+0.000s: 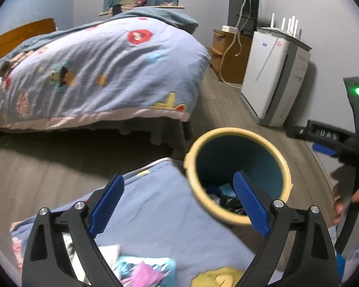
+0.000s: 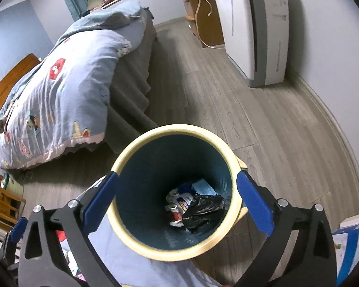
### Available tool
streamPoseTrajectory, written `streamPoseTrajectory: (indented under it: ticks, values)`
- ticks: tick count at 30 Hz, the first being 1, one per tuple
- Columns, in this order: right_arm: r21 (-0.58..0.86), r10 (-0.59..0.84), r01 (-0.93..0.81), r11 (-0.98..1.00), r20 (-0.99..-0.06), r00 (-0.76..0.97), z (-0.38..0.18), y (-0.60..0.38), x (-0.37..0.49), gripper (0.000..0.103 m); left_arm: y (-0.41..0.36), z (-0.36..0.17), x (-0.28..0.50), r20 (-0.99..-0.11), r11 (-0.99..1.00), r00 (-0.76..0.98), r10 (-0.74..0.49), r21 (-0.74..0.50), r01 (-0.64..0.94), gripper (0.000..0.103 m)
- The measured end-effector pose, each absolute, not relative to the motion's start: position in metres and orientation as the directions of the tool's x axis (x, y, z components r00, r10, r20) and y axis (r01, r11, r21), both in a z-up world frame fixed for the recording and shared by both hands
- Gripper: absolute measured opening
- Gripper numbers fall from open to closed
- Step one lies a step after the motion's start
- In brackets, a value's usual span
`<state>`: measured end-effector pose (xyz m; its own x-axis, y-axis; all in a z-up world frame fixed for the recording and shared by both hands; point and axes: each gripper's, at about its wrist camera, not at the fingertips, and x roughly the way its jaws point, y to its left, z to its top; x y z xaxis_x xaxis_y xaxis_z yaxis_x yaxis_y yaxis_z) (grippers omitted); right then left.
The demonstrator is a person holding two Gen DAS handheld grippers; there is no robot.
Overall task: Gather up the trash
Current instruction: 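Move both tools back over the remaining trash on the blanket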
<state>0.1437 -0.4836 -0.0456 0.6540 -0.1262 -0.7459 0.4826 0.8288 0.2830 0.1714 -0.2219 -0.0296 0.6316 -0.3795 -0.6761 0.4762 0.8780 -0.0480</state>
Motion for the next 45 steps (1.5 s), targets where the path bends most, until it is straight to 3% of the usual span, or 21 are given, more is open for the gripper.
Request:
streamPoseTrajectory:
  ticks: [11,18,28,39,45]
  values:
    - [0.222,-0.055,0.279,0.934,-0.683,0.728,0.009,-0.387,0.142,0.097,-0.085,-0.001,0.118,-0.683,0.937,0.691,-0.237,0.028,0.349,0.095]
    - [0.212,0.048,0.146,0.966,-0.706,0.707,0.006,-0.322,0.137,0.097,0.005,-0.013,0.101,-0.697,0.983,0.695,-0.178,-0.093,0.159,0.095]
    - [0.35,0.156,0.222,0.91,-0.785,0.599,-0.049,-0.274,0.119,0.097,0.044,-0.042,0.109,-0.751,0.994,0.656,-0.083,-0.016,0.107,0.095]
    - [0.258,0.132,0.186,0.948,-0.851,0.508,-0.101,-0.239,0.125,0.097,0.029,-0.053,0.116,-0.779,0.987,0.619,-0.099,0.002,0.16,0.095]
    - [0.258,0.164,0.176,0.95,-0.893,0.42,-0.134,-0.226,0.144,0.075,0.033,-0.059,0.13,-0.795,0.991,0.596,-0.11,-0.044,0.125,0.095]
